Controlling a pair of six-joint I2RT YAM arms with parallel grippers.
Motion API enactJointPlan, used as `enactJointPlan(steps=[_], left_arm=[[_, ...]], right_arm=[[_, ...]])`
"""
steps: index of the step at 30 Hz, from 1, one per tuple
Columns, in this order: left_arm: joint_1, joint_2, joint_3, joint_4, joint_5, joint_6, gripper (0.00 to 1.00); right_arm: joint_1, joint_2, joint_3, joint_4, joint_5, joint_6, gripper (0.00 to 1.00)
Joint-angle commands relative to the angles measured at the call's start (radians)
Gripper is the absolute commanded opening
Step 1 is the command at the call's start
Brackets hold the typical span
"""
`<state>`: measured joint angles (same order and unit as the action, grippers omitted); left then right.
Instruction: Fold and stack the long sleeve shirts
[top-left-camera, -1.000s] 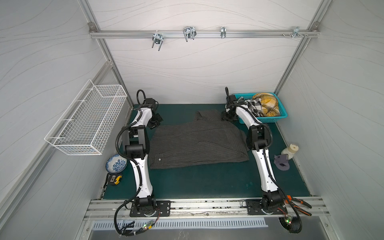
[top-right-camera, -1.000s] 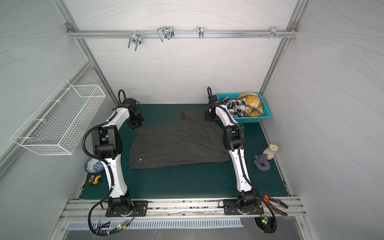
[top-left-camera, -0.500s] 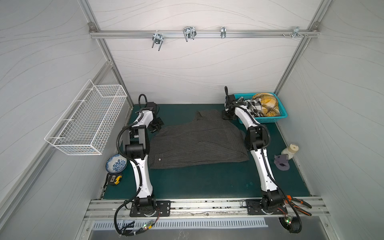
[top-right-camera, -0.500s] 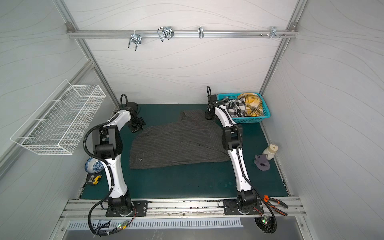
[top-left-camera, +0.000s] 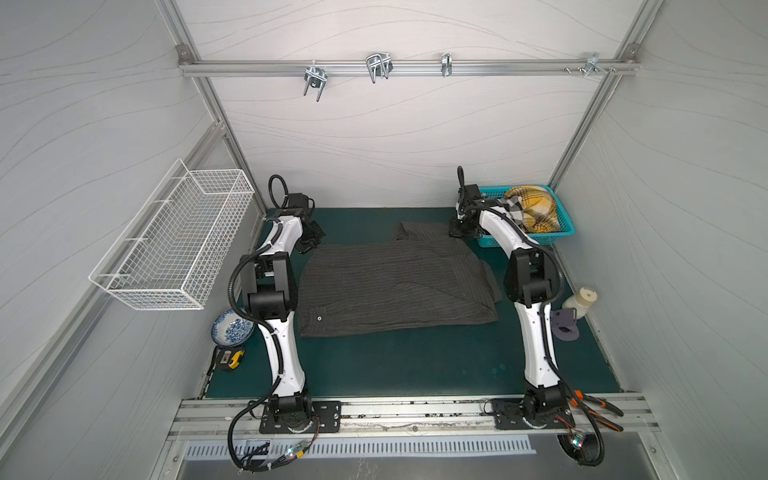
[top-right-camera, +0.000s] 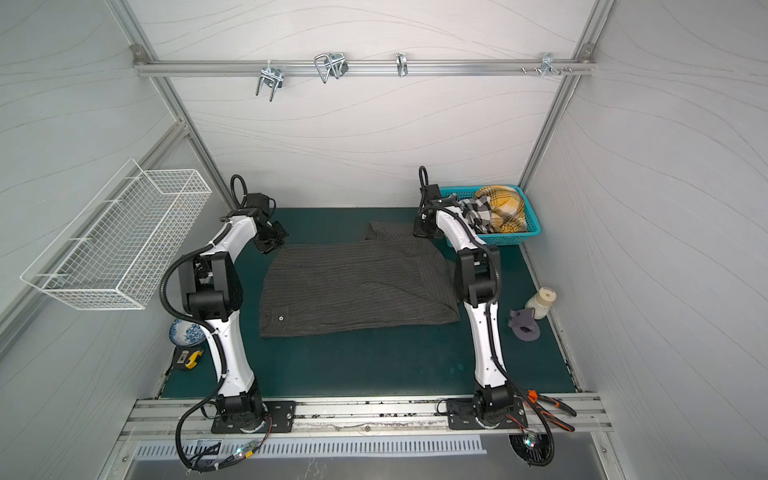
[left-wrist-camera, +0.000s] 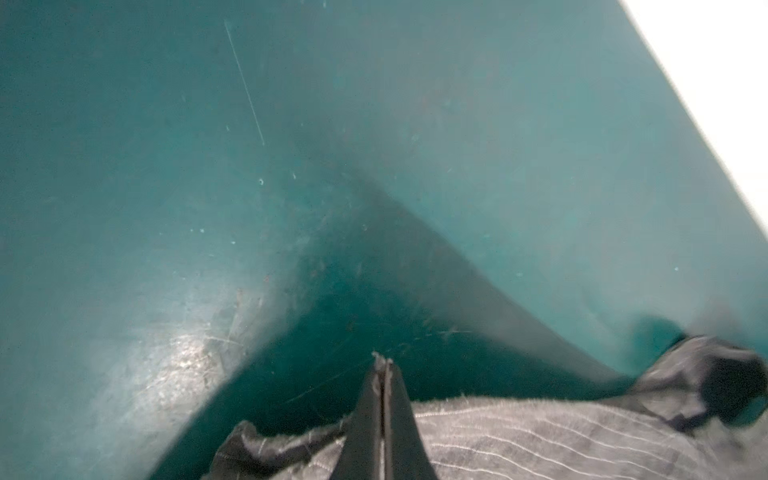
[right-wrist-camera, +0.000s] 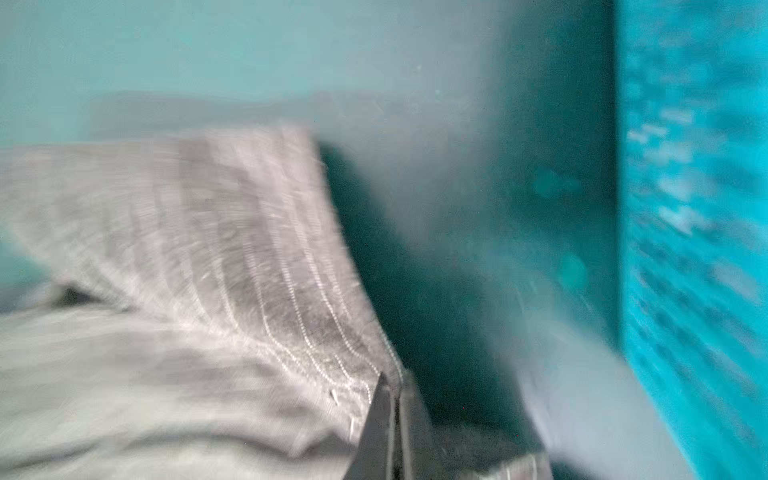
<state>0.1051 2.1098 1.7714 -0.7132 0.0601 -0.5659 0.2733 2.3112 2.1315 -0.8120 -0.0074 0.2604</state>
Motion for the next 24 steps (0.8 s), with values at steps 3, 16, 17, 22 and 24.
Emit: enactJointPlan(steps=[3,16,17,22,24], left_arm=[[0.017,-0.157,-0.186,0.149,0.034,-0.071,0.00],[0.047,-0.457,-0.644,0.304,0.001,-0.136,0.00],[0.050,-0.468,-0.662,0.301,-0.012,-0.131,0.00],[0.058,-0.473,-0.694,0.272,-0.036,-0.095,0.00],[0.059,-0.479,-0.711,0.274,-0.048,-0.104,0.00]], right_arm=[[-0.008,-0.252,-0.257,0.111,-0.060,0.071,0.00],[0.016,-0.621,-0.811,0.197,-0.089,0.191,0.00],[0.011,-0.631,-0.849,0.205,-0.085,0.195,0.00],[-0.001,-0.613,-0.939,0.187,-0.095,0.205,0.00],[-0.001,-0.599,-0.965,0.199,-0.103,0.219,0.00]])
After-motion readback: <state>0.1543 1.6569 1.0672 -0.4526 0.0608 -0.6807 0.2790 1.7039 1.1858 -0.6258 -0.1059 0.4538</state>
